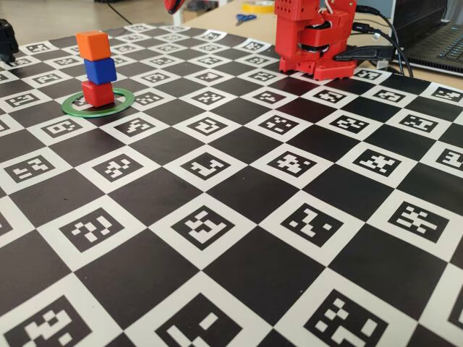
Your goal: Grab the red cube then put it in the green circle then put the blue cube on top and finally the orange cube on top
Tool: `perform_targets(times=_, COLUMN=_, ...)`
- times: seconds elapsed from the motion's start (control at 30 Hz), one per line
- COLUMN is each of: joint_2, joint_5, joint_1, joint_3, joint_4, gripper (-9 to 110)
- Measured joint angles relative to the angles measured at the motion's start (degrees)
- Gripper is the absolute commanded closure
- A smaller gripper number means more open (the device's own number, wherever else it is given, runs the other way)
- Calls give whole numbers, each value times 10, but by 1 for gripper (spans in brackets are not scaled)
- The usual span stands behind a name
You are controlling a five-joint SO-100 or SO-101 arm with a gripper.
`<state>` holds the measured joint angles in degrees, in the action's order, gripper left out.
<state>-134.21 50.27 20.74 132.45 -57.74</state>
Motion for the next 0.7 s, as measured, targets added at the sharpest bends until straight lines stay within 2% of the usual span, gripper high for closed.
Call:
perform_targets(times=0.27, joint_2=-217, joint_5=93, joint_1=-70, joint_3=201, joint_4=68, gripper=107)
perform_targets(times=0.4, joint_2=-313, joint_5=164, joint_1=-108, joint_3=284, joint_4=69, gripper=107)
perform_targets(times=0.7, joint_2=-439, joint_5=245, joint_1=-143, joint_3=417, joint_4=40, gripper=107)
